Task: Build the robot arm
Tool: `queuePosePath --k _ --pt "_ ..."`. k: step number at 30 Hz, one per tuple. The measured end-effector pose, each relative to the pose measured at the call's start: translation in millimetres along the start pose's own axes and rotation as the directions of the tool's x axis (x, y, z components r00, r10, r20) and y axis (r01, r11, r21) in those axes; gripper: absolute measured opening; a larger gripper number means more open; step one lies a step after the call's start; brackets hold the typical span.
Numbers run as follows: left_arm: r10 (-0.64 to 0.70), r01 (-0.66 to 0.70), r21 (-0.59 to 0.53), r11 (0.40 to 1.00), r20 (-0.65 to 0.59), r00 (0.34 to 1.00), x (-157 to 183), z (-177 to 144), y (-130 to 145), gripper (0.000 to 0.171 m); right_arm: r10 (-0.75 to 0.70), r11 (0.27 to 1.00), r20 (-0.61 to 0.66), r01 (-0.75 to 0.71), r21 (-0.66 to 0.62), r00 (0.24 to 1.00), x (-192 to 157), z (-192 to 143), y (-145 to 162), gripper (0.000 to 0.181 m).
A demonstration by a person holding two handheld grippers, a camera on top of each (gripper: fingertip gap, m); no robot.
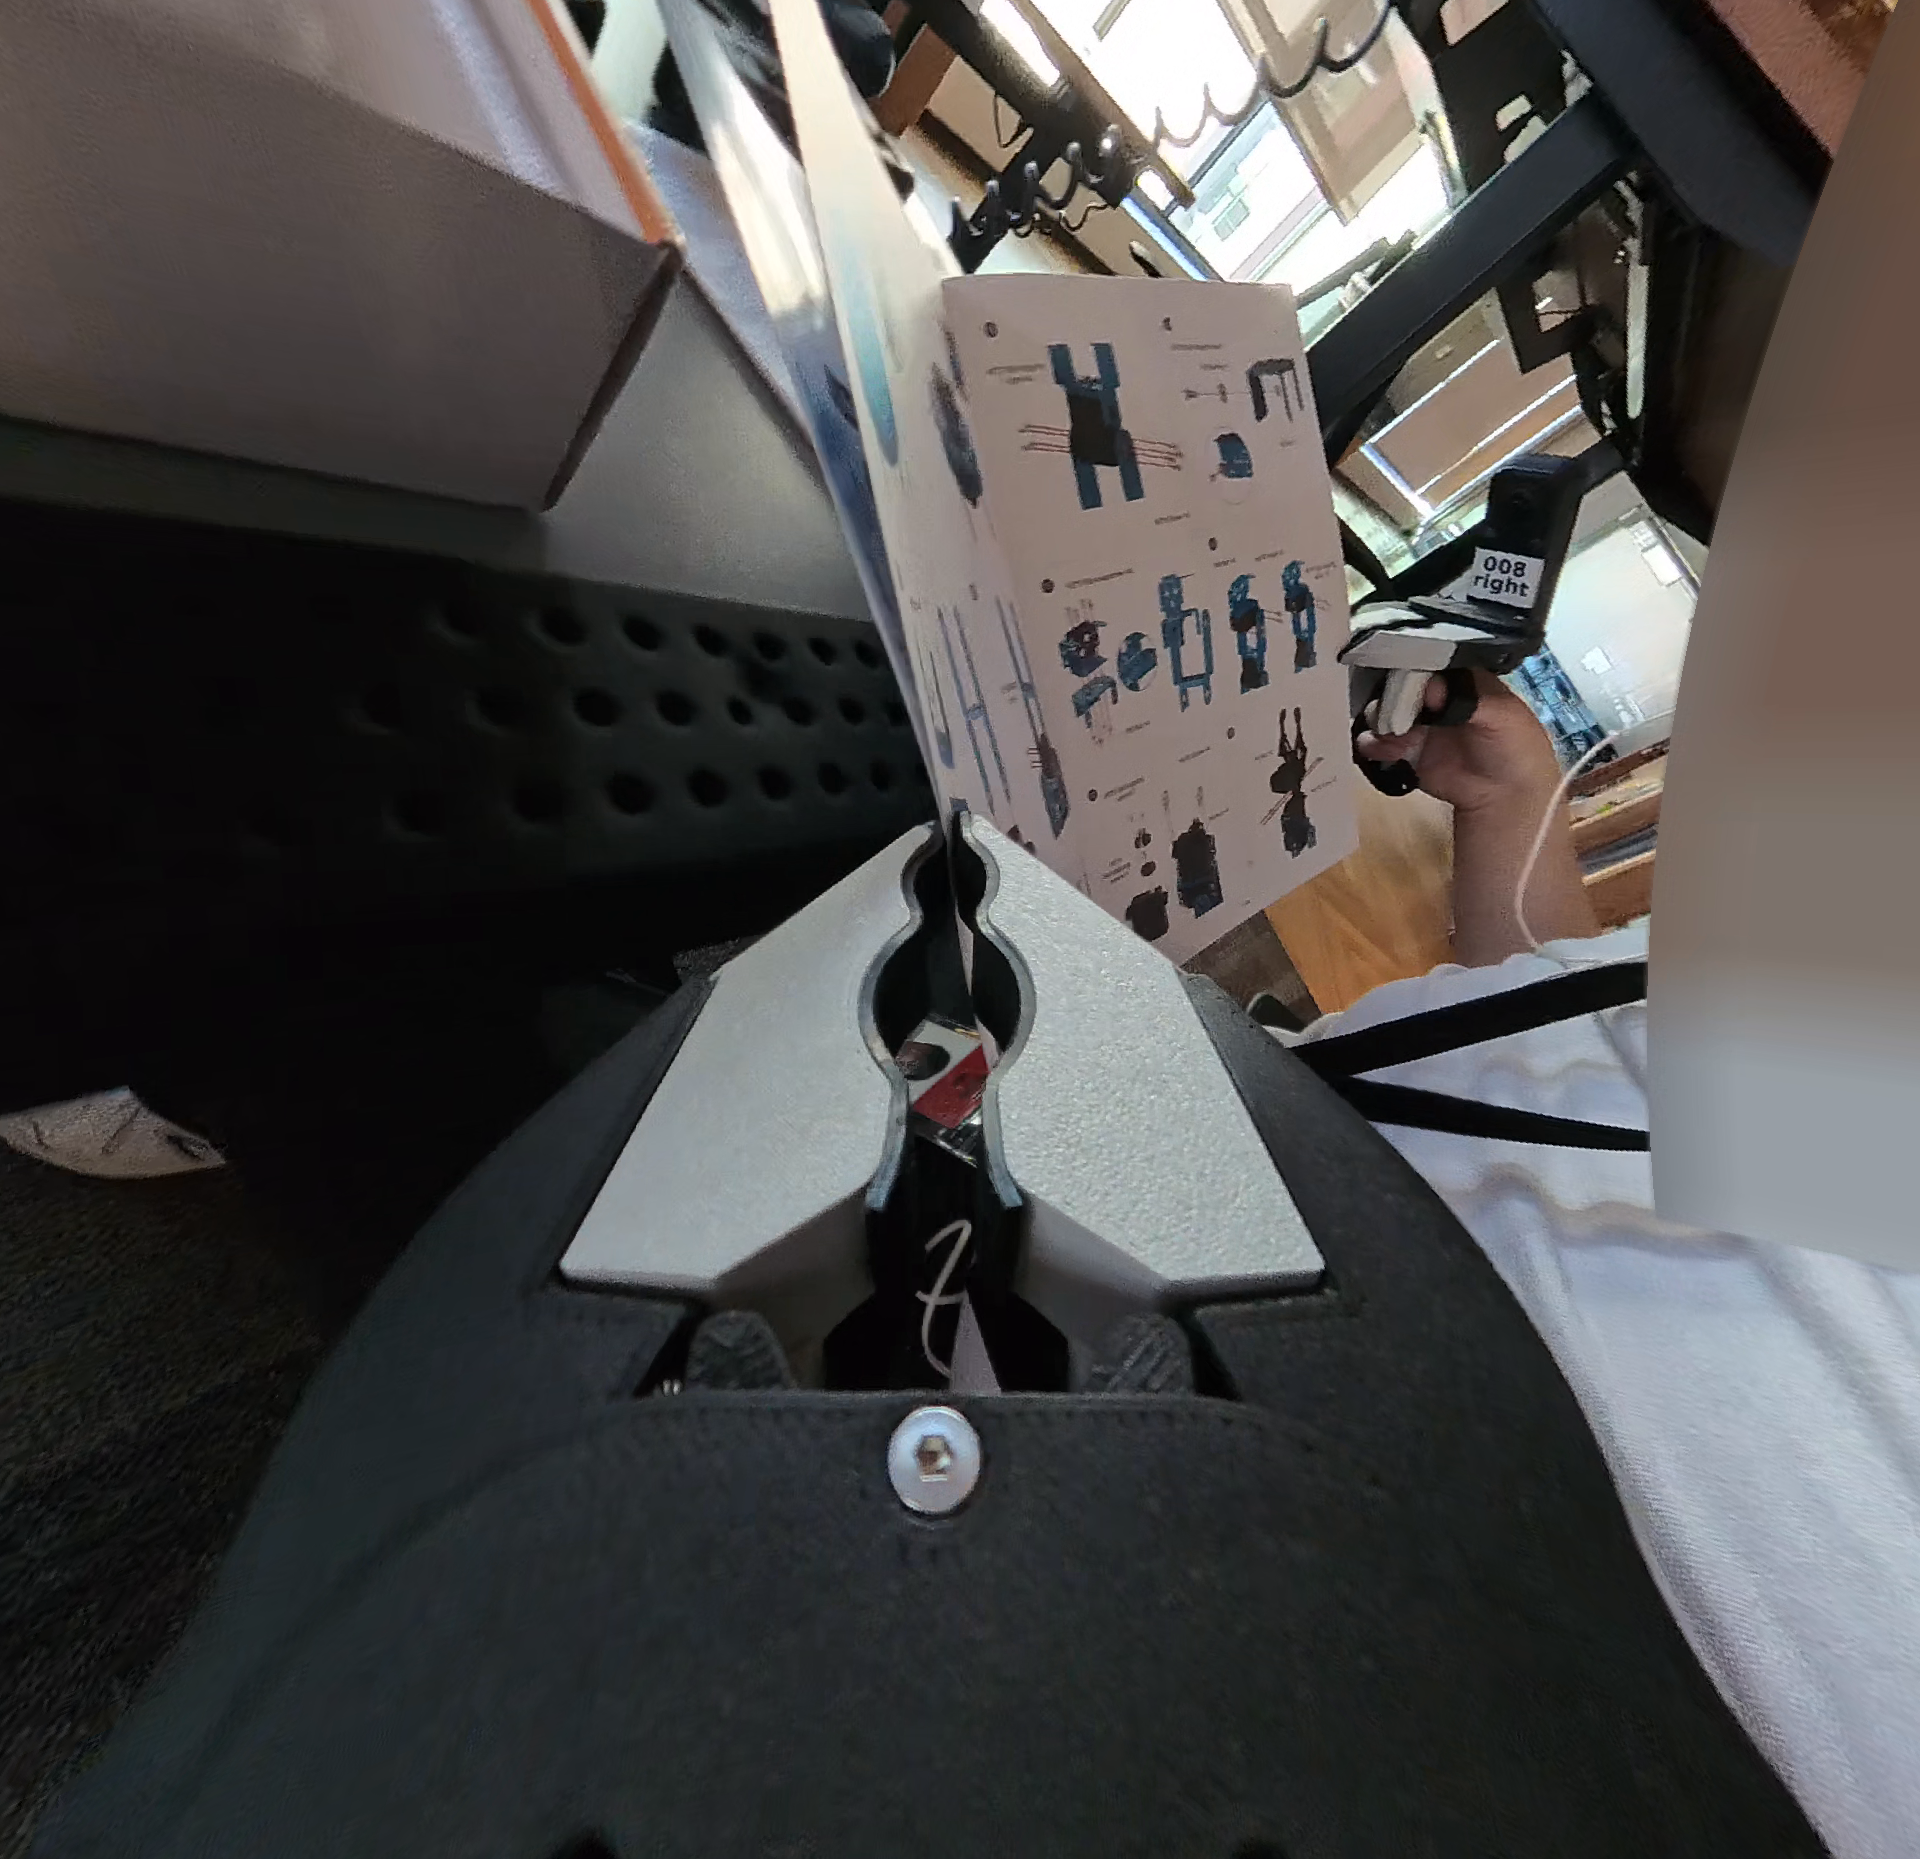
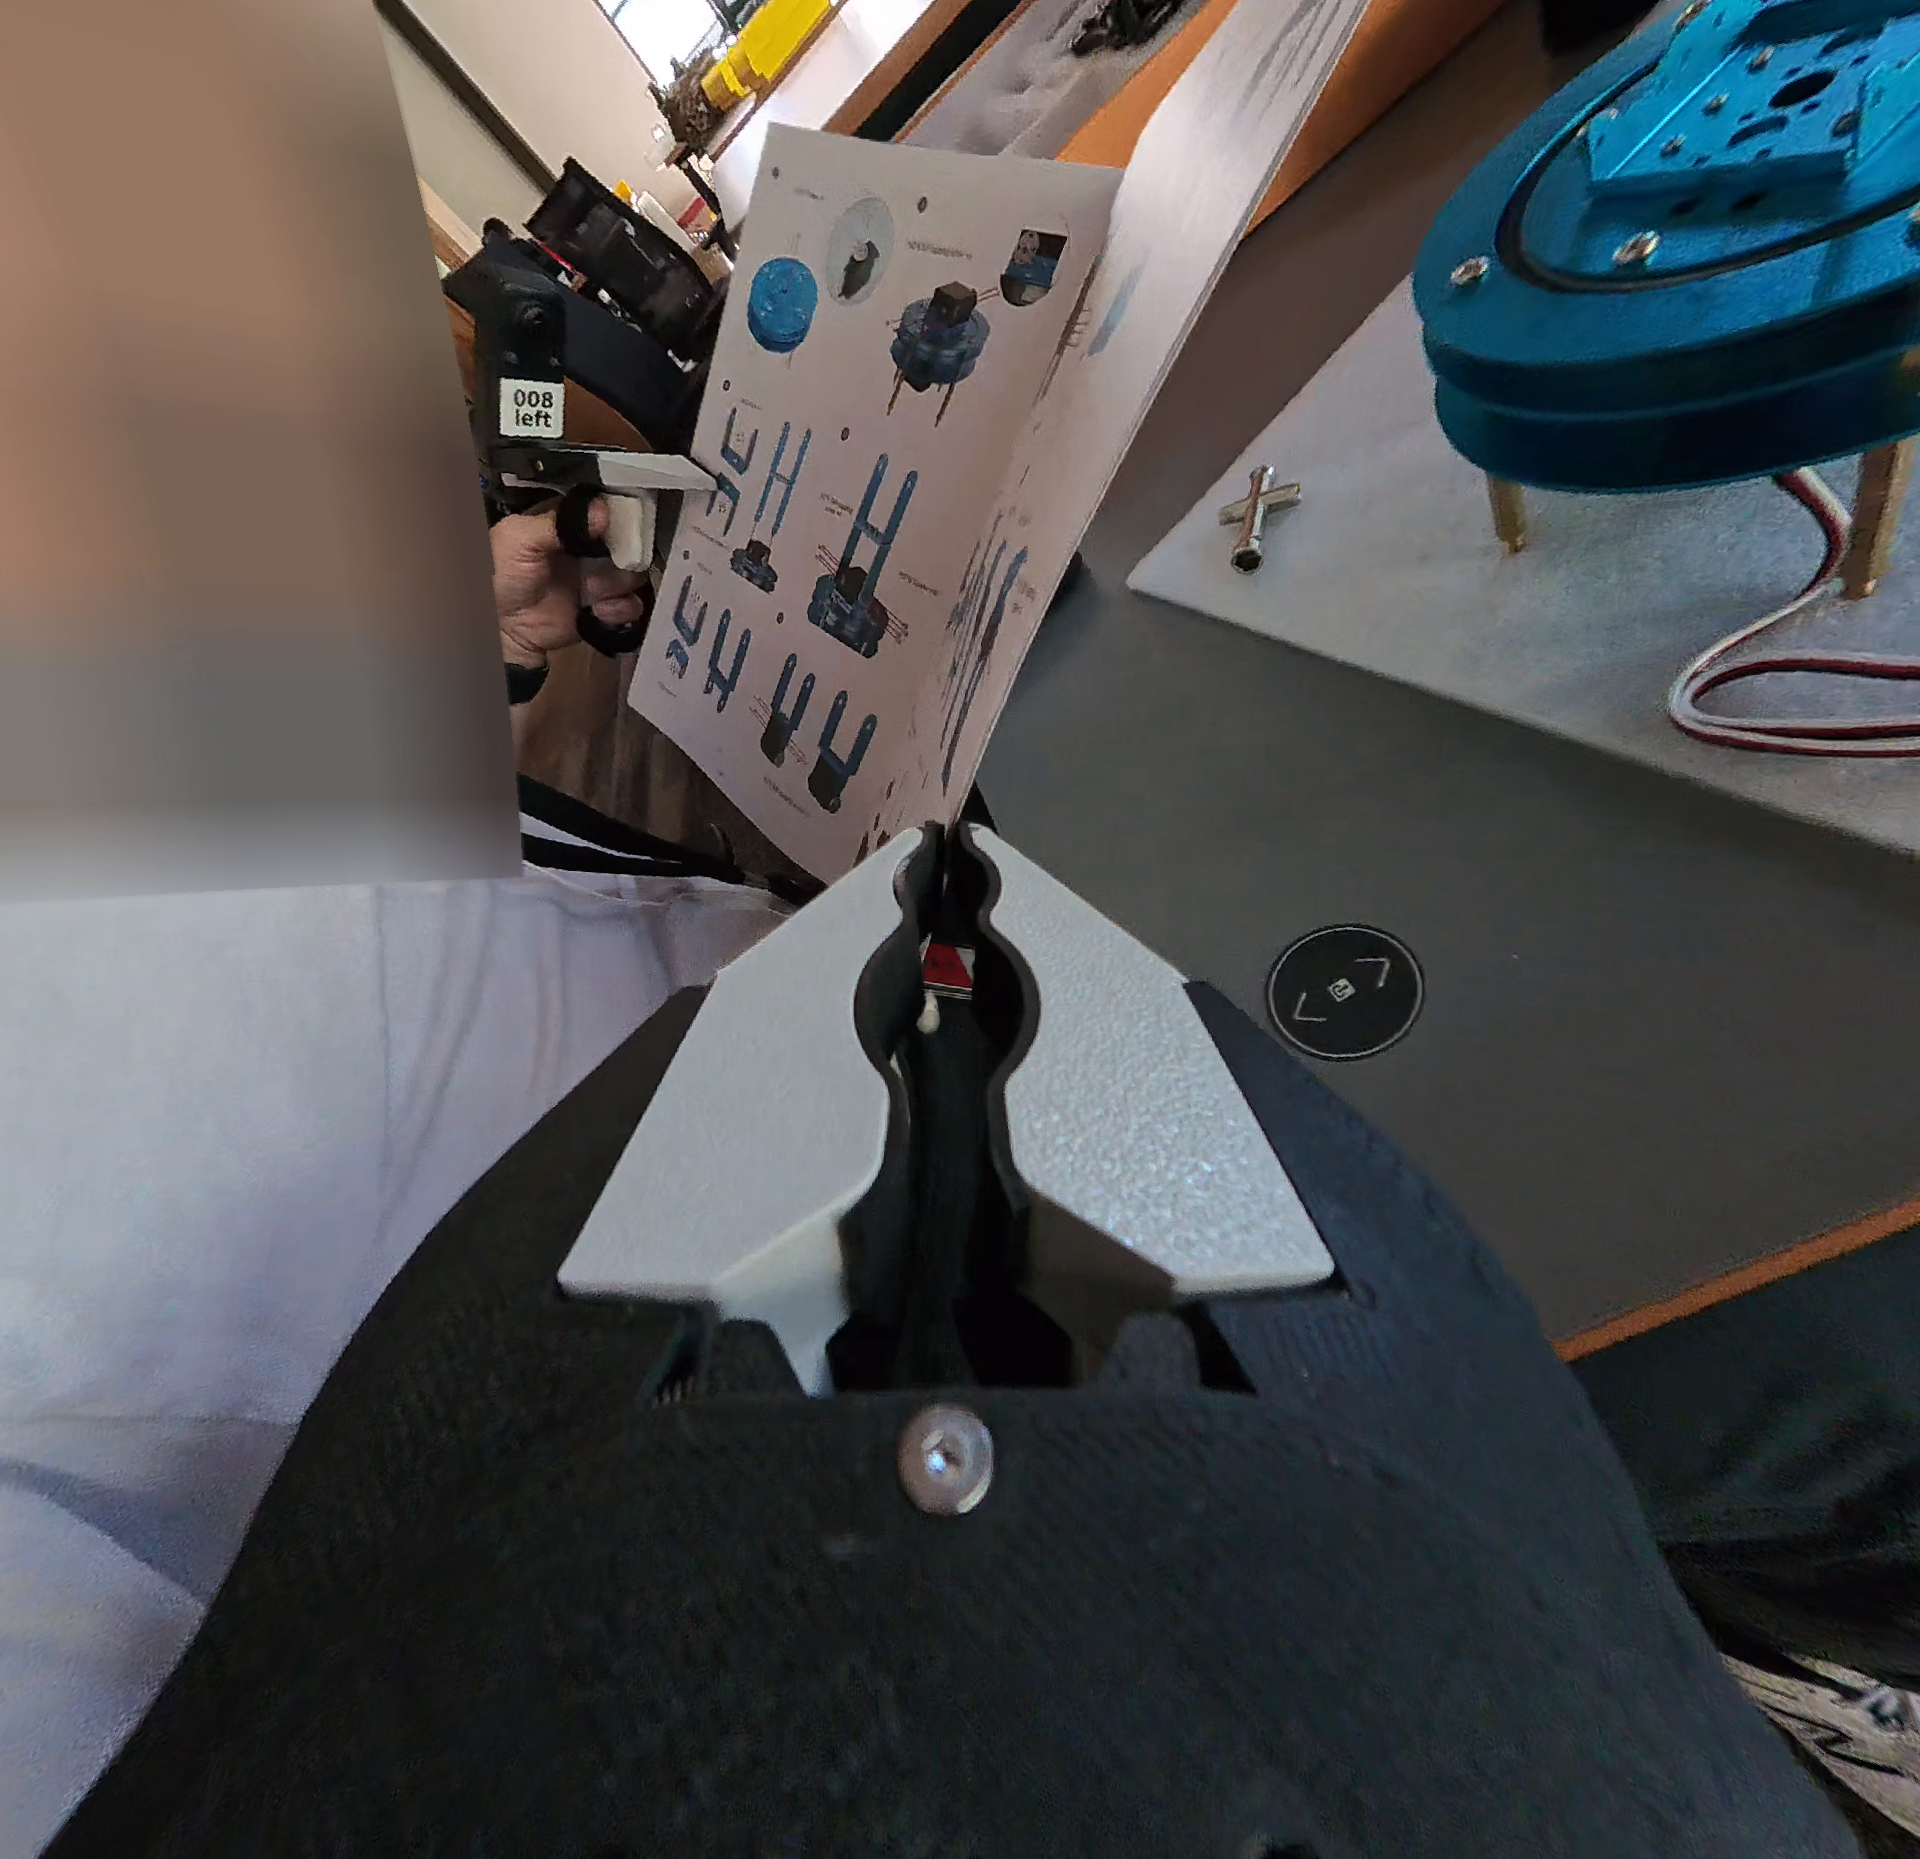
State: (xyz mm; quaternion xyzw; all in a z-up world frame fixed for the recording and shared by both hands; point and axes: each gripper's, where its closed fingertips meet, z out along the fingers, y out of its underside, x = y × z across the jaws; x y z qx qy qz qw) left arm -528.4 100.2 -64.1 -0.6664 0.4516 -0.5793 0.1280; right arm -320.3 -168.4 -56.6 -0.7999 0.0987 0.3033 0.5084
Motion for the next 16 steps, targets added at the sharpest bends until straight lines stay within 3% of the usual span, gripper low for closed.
queuePosePath --k 8,16 --pt "-0.078 0.079 -0.032 0.996 0.02 0.997 -45 -16 10 0.0 0.069 0.997 -0.038 -0.068 0.024 0.997 10 25 21 0.0" --pt "-0.087 0.084 -0.042 0.996 -0.078 0.993 -47 -22 6 0.0 0.084 0.996 -0.149 -0.082 0.021 0.985 13 33 36 0.0"
